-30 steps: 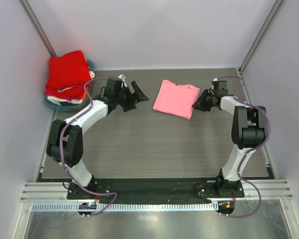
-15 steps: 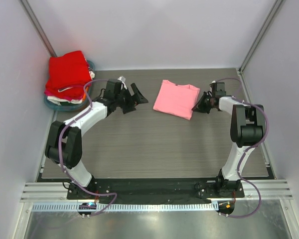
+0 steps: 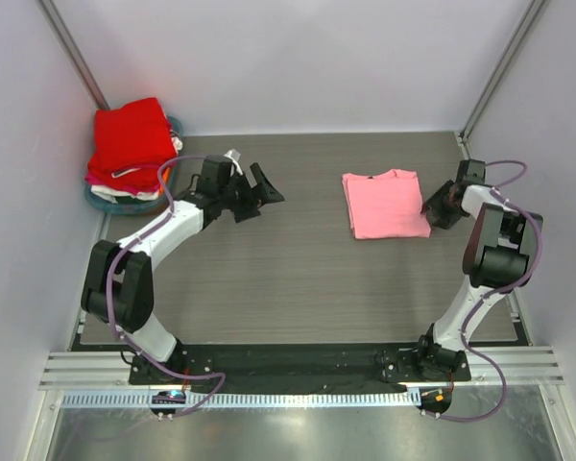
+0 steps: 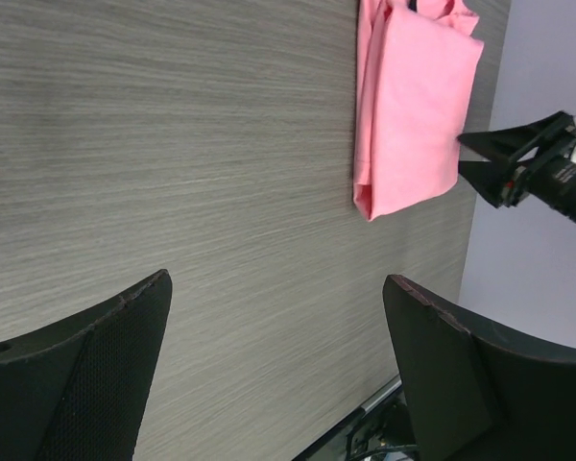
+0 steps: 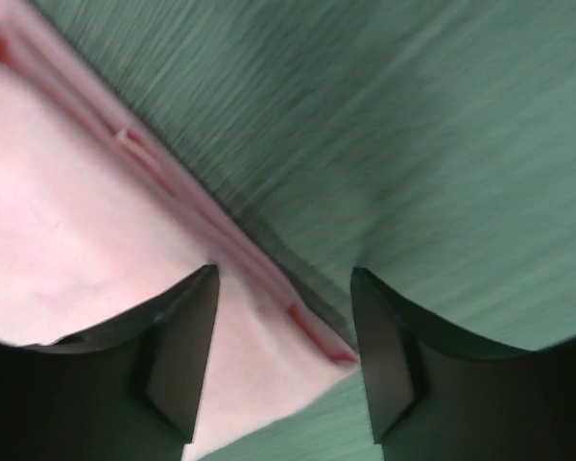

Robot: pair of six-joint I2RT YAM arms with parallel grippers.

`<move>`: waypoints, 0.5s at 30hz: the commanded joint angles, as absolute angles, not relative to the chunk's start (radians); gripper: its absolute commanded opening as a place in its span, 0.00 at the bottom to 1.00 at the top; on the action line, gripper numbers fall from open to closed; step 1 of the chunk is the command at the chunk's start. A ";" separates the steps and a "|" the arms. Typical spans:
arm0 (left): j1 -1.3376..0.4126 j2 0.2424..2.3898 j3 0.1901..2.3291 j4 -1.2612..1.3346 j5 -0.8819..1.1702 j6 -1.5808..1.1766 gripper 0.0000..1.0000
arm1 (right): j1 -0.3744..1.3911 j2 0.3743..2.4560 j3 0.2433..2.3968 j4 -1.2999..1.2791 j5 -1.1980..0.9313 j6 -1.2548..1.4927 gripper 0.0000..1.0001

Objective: Fold and stack the t-shirts
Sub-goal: Neatly place the folded tshirt to the corner, then reset both grippers

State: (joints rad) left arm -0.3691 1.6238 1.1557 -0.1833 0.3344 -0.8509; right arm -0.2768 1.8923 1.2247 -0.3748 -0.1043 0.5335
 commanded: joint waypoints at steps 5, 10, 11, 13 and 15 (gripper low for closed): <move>-0.377 1.514 1.109 -0.202 0.337 -0.815 0.91 | -0.279 1.616 1.270 -0.465 0.161 0.548 0.75; -0.377 1.424 1.042 -0.221 0.287 -0.798 0.91 | -0.203 1.363 1.140 -0.344 0.032 0.493 0.71; -0.379 1.386 1.029 -0.221 0.276 -0.793 0.91 | -0.177 1.339 1.118 -0.327 0.012 0.485 0.71; -0.380 1.347 0.987 -0.219 0.237 -0.778 0.92 | -0.117 1.292 1.077 -0.301 -0.017 0.471 0.71; -0.383 1.298 0.959 -0.219 0.200 -0.753 0.92 | 0.000 1.282 1.052 -0.282 -0.005 0.456 0.72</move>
State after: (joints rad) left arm -0.3756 1.3659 0.9928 -0.2211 0.2718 -0.8043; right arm -0.1017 1.2732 1.1057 -0.3363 0.0376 0.4973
